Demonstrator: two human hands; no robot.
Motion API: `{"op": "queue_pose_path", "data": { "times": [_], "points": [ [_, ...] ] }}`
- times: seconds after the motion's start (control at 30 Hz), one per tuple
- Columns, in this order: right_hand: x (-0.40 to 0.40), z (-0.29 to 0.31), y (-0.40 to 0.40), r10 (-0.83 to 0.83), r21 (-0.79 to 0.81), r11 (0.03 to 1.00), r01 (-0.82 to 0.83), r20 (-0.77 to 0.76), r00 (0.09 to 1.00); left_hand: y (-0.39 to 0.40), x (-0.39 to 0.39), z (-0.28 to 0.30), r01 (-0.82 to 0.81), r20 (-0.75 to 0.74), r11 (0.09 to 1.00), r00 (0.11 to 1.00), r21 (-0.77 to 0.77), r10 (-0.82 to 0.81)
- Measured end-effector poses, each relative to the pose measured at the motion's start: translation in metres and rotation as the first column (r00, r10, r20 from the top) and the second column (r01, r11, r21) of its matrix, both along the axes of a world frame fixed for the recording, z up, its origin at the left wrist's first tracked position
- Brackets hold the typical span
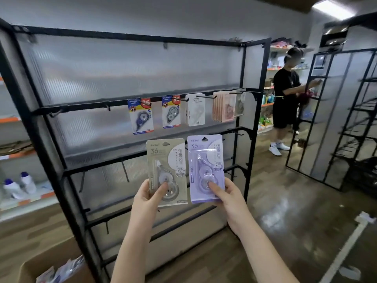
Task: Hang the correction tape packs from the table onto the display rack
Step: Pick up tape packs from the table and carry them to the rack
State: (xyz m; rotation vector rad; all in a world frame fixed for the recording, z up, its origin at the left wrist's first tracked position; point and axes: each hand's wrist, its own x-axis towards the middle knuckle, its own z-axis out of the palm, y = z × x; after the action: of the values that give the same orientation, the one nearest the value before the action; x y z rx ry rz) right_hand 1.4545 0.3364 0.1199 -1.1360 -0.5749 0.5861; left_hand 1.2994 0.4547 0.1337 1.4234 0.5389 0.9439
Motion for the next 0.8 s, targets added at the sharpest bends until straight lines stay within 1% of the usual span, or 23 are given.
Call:
{"op": "queue_pose_path", "data": {
  "times": [0.13, 0.3, 0.47, 0.6, 0.8],
  "points": [
    [0.064, -0.004, 0.025, -0.013, -0.024, 1.000, 0.013, 0.004, 1.000, 0.017, 0.062, -0.003, -0.006, -0.002, 1.000, 1.000, -0.009, 0.006],
    [0.149, 0.003, 0.043, -0.027, 0.016, 1.000, 0.027, 0.016, 1.000, 0.029, 0.150, 0.002, 0.026, 0.007, 1.000, 1.000, 0.007, -0.026],
    [0.237, 0.011, 0.038, -0.120, 0.031, 0.992, 0.118, 0.045, 0.992, 0.029, 0.244, 0.018, 0.056, 0.034, 0.998, 0.998, 0.015, -0.056],
    [0.297, 0.016, 0.029, -0.220, 0.062, 0.974, 0.217, 0.030, 0.975, 0.027, 0.308, 0.025, 0.129, 0.021, 0.991, 0.991, 0.024, -0.130],
    [0.373, 0.015, 0.026, -0.350, 0.063, 0.935, 0.349, 0.010, 0.937, 0.037, 0.401, 0.033, 0.239, 0.001, 0.969, 0.971, 0.058, -0.239]
  ]
}}
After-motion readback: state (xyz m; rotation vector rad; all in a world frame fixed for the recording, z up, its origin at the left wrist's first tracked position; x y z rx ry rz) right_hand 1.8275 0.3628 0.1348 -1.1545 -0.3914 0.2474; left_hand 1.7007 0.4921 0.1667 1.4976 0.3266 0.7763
